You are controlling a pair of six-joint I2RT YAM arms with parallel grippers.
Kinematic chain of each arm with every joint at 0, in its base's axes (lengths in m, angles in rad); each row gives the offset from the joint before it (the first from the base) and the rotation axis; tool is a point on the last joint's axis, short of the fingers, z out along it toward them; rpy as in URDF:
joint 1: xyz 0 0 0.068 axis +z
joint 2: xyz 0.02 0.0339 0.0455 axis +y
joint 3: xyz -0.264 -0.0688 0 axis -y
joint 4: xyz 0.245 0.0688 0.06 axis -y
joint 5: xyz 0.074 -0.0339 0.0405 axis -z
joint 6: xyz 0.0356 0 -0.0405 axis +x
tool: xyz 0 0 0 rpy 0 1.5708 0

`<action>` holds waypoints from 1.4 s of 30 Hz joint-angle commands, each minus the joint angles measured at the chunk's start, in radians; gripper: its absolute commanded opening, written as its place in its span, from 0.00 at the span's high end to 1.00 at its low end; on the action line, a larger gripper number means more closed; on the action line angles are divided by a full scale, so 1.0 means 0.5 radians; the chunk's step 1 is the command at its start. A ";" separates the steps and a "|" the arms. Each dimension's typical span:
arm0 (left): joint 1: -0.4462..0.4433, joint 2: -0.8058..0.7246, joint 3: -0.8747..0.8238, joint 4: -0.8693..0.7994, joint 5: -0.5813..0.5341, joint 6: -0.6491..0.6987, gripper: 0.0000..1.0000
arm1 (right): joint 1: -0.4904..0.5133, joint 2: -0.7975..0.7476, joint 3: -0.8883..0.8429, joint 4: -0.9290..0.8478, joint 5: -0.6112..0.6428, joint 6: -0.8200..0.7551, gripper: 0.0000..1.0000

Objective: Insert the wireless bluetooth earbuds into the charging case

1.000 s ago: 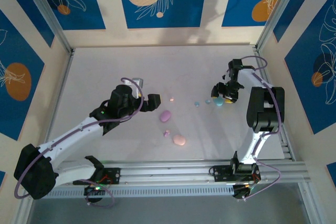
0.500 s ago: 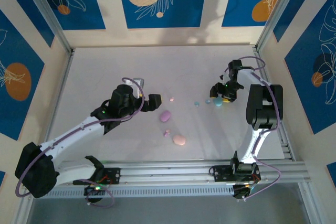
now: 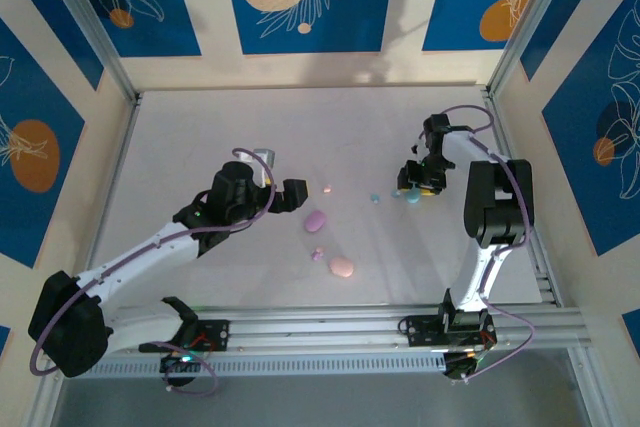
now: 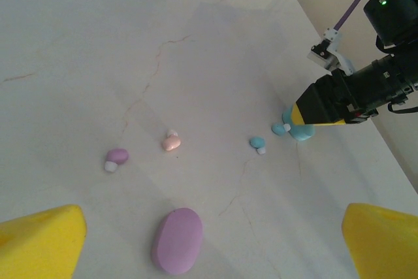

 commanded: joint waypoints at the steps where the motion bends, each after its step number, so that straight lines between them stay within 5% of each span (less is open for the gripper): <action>1: -0.017 -0.001 -0.019 0.021 0.021 -0.023 0.00 | 0.002 0.028 0.044 -0.069 0.078 0.008 0.46; 22: -0.016 0.013 0.016 0.004 0.000 -0.013 0.00 | 0.073 0.071 0.005 -0.029 0.194 -0.039 0.46; 36: 0.048 -0.536 -0.382 0.337 -0.284 -0.163 0.00 | 0.088 0.149 0.014 -0.001 0.234 -0.023 0.50; 42: 0.069 -0.567 -0.363 0.232 -0.237 -0.164 0.00 | 0.100 0.014 -0.034 0.076 0.284 0.018 0.63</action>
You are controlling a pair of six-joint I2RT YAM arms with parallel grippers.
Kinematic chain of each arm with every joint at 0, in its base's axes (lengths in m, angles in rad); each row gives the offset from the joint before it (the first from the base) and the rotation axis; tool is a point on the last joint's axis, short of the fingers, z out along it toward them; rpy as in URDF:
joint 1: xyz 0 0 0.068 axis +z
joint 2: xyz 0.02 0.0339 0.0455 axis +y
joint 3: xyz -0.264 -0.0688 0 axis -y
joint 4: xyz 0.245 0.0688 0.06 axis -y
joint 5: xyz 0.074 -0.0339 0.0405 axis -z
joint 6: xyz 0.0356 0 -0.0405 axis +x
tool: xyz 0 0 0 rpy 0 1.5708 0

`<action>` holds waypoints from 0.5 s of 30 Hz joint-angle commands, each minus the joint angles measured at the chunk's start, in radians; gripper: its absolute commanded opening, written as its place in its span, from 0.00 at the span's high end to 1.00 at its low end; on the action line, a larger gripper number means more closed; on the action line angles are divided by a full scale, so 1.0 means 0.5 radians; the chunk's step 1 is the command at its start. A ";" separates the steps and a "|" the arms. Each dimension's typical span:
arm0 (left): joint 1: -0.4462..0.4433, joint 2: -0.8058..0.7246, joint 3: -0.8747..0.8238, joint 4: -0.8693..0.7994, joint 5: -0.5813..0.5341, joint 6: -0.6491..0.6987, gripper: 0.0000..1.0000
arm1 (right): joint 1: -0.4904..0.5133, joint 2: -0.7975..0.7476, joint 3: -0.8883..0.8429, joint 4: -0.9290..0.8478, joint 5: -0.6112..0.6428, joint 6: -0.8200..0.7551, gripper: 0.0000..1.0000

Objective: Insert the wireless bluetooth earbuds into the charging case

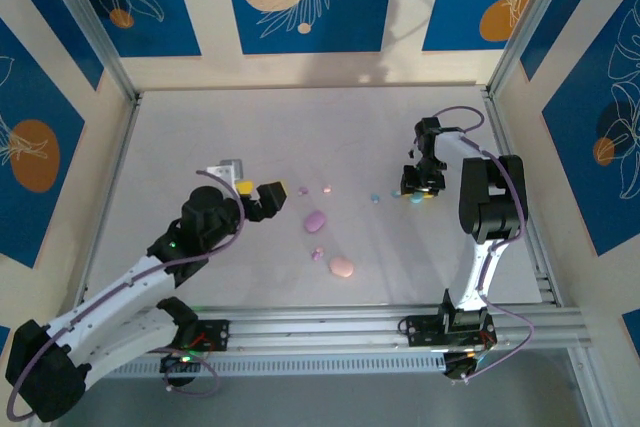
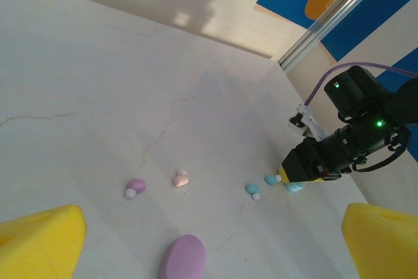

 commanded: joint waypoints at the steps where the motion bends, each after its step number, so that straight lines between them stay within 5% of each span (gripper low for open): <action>1: 0.021 0.035 0.077 -0.063 0.022 0.001 0.01 | 0.019 -0.116 -0.048 0.086 0.028 0.032 0.64; 5: 0.023 0.196 0.288 -0.285 0.111 0.019 0.06 | 0.075 -0.468 -0.136 0.215 -0.034 0.010 0.65; 9: 0.020 0.351 0.478 -0.345 0.298 0.032 0.17 | 0.196 -0.921 -0.279 0.496 -0.374 -0.118 0.65; 15: 0.004 0.474 0.671 -0.290 0.572 -0.022 0.25 | 0.604 -1.451 -0.609 1.064 -0.837 -0.690 0.68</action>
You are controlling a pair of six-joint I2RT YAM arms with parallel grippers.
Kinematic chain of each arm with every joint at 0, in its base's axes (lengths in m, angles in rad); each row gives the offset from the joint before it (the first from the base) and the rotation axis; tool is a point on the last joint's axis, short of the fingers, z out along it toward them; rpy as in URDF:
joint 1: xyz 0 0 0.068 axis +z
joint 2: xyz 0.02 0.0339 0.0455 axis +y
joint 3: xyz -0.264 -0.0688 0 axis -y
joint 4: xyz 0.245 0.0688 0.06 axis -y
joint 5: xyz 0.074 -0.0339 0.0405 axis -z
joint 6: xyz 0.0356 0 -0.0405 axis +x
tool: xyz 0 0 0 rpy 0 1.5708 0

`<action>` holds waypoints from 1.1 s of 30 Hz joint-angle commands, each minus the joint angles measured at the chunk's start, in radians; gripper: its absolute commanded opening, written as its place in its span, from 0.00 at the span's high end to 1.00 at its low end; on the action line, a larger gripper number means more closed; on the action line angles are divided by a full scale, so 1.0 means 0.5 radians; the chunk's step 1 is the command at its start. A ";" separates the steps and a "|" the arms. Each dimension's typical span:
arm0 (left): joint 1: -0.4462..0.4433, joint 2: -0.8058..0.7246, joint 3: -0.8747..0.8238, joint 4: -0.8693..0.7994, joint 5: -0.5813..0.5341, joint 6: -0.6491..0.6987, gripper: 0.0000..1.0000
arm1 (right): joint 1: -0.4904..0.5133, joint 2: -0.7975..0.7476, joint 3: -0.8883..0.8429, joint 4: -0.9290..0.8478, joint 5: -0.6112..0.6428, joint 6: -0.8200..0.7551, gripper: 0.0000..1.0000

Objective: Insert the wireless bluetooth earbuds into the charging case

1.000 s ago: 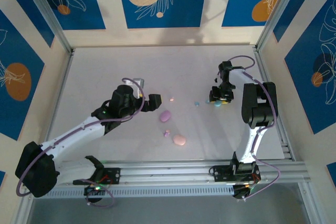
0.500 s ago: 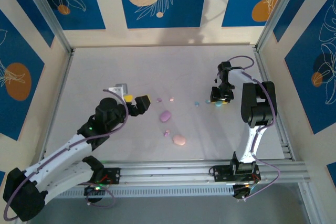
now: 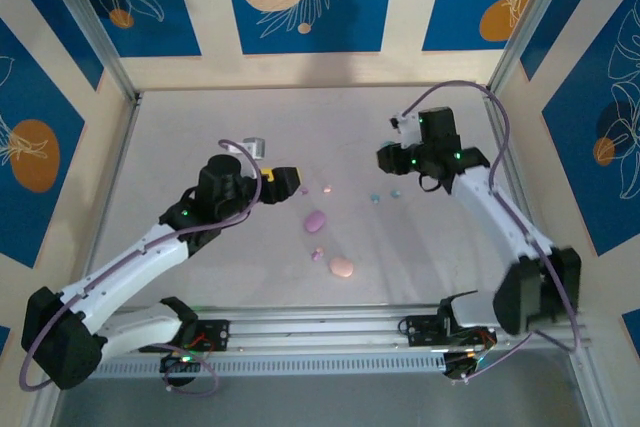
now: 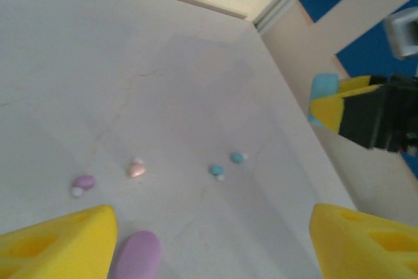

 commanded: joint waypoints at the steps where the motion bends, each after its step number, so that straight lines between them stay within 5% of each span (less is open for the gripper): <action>1: -0.005 0.023 0.126 0.015 0.233 -0.027 0.25 | 0.217 -0.155 -0.193 0.365 -0.355 -0.490 0.68; 5: -0.032 0.039 0.206 0.053 0.340 -0.035 0.26 | 0.437 -0.250 -0.278 0.453 -0.363 -0.822 0.68; 11: -0.088 0.115 0.306 0.033 0.459 0.019 0.30 | 0.551 -0.254 -0.269 0.500 -0.354 -0.909 0.68; 33: -0.255 0.385 0.488 0.026 0.442 0.050 0.41 | 0.580 -0.282 -0.294 0.602 -0.374 -0.877 0.67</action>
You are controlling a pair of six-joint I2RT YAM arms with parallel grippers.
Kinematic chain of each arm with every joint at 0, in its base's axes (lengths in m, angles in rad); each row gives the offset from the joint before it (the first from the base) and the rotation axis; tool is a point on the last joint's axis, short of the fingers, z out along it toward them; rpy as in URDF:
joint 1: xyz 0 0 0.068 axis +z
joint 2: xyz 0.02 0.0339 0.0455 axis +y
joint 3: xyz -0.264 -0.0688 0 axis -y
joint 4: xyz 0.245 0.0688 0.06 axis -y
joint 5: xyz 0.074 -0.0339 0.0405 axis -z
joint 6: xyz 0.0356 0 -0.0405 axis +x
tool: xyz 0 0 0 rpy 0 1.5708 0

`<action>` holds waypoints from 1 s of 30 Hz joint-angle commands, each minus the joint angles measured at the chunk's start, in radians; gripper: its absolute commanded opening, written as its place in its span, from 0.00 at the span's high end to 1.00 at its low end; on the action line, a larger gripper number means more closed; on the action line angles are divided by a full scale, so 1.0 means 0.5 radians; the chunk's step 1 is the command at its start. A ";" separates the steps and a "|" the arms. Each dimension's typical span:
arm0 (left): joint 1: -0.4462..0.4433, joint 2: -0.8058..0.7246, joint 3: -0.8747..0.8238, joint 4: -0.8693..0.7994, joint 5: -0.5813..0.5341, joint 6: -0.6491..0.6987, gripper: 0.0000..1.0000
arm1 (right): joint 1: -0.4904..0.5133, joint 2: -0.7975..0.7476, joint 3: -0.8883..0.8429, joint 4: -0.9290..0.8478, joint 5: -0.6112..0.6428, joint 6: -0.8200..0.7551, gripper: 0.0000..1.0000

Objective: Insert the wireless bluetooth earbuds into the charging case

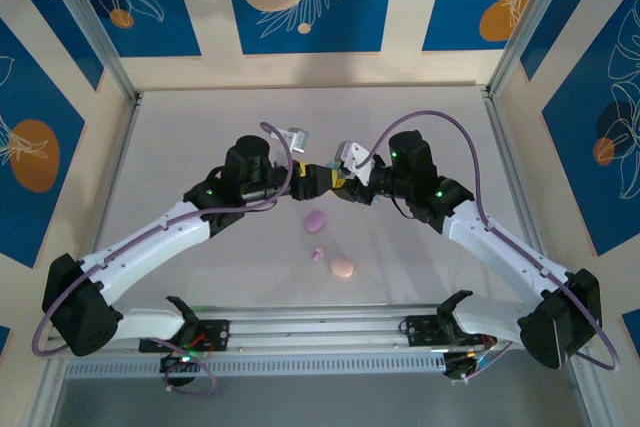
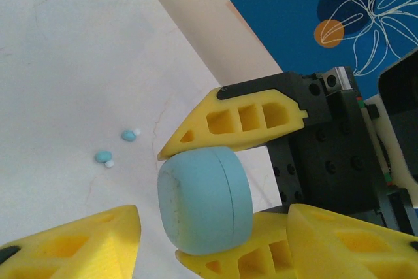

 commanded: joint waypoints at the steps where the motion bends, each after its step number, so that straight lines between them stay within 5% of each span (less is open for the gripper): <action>1: -0.022 0.028 0.090 0.002 -0.022 0.003 0.43 | 0.019 -0.048 -0.023 0.069 -0.048 -0.035 0.67; 8: -0.036 0.072 0.109 0.014 -0.051 -0.054 0.54 | 0.049 -0.077 -0.052 0.104 -0.061 -0.084 0.66; 16: -0.038 -0.003 0.048 0.103 -0.171 -0.179 0.86 | 0.066 -0.155 -0.138 0.238 0.088 -0.128 0.61; 21: -0.030 -0.116 -0.107 0.391 -0.229 -0.485 0.90 | 0.018 -0.311 -0.351 0.568 0.128 -0.066 0.50; 25: -0.021 -0.171 -0.210 0.638 -0.193 -0.738 0.90 | -0.218 -0.382 -0.516 0.819 -0.223 0.245 0.45; 30: -0.012 -0.158 -0.234 0.788 -0.081 -0.937 0.90 | -0.290 -0.379 -0.569 0.886 -0.425 0.216 0.41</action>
